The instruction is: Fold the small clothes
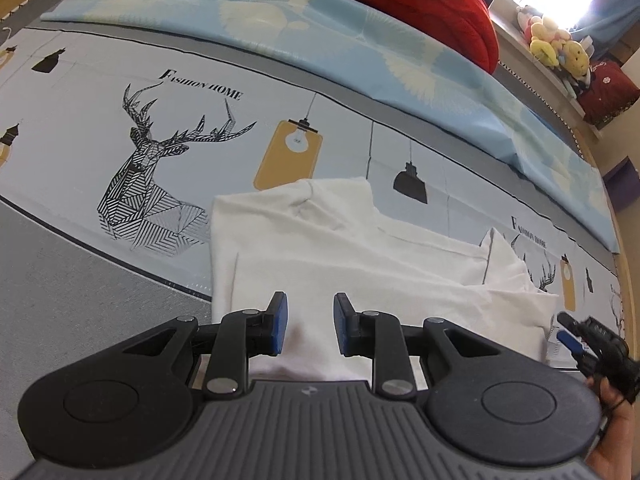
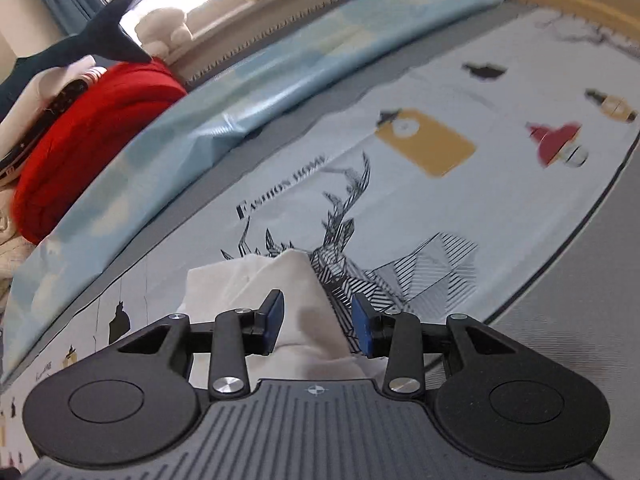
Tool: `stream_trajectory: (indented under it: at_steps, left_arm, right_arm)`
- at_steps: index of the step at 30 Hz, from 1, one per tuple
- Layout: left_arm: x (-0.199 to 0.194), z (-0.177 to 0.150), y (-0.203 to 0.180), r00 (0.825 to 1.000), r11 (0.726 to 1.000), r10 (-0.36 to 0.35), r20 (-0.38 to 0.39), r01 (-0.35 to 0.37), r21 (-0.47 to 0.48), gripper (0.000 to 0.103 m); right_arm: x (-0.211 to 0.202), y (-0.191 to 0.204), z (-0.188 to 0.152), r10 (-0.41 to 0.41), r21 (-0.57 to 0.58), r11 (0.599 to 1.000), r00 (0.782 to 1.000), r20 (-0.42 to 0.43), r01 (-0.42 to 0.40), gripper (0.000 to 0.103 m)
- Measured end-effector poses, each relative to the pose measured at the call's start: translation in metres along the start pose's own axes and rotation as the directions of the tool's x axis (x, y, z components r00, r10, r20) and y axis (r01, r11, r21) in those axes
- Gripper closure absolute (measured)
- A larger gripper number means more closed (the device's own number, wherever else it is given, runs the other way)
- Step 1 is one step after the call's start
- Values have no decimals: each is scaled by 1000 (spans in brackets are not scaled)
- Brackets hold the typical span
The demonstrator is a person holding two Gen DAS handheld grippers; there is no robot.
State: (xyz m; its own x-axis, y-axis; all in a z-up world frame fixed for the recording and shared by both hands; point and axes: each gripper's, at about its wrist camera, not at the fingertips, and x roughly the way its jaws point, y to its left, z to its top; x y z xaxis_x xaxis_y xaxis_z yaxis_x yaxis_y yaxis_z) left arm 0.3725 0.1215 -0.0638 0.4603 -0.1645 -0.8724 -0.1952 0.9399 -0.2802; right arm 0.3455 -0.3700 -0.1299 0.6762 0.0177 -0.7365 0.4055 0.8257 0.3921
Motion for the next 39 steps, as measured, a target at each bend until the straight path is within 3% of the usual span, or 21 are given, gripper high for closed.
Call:
stream_trajectory:
  at_steps: [5,6,8,11,14,16,18,19,21,23,29,32,33,34,35,36,39]
  left_arm:
    - [0,4,12,1000,1000,17,1,-17,-3,76]
    - [1,5,14,1000,1000,20,0,-20,-1,76]
    - [3,5,18,1000,1000,26,-5,-26,3,76]
    - [7,5,23,999,999,36,-15,-36,9,76]
    - [11,5,31,999,999,48,-24,-48,1,76]
    - [15,6,37,999,999,39,-22,-39,-15,76]
    - [22,7,44,1000,999,21,-22,-22,-39,74]
    - [28,8,49,1000,998,10,-26,-11,-56,69]
    - [41,8,57,1000,997,-17,-18,15,-78,59]
    - [57,9,65,999,995,-3,-38,-1,-102,57]
    - [83,13,82,1000,988,-3,5,4,-155,53]
    - [93,14,81,999,989,-4,32,8,-145,55]
    - [96,15,79,999,991,1,52,6,-136,59]
    - [98,16,77,997,992,3,72,6,-124,71]
    - [101,17,74,997,994,9,80,0,-113,77]
    - [104,19,72,996,995,19,85,-10,-101,90]
    - [105,23,64,993,998,13,114,-6,-66,97]
  right_arm:
    - [22,10,5,28,-63,998,999,-23,-29,63]
    - [25,10,6,26,-70,997,999,-21,-28,68]
    - [34,10,9,49,-77,996,999,-24,-51,98]
    - [31,9,14,67,-50,997,997,28,-65,100]
    - [35,5,19,-23,-31,999,999,48,24,100]
    - [33,2,19,-88,-13,996,993,85,90,94]
    - [31,-2,21,-66,2,998,996,64,66,90]
    - [32,-5,21,-43,11,999,998,42,42,72]
    - [33,-9,20,-10,19,1000,1000,5,10,54]
    - [37,-10,16,10,-3,1000,999,-33,-10,54]
    - [48,-1,8,34,-59,997,997,-75,-39,54]
    - [51,5,5,36,-92,995,996,-78,-43,73]
    - [52,6,4,41,-102,994,996,-82,-49,83]
    - [52,8,3,38,-114,992,996,-78,-47,87]
    - [52,9,3,34,-127,991,997,-71,-43,89]
    - [51,10,2,33,-136,990,997,-67,-42,91]
    - [47,11,3,29,-135,990,999,-44,-34,94]
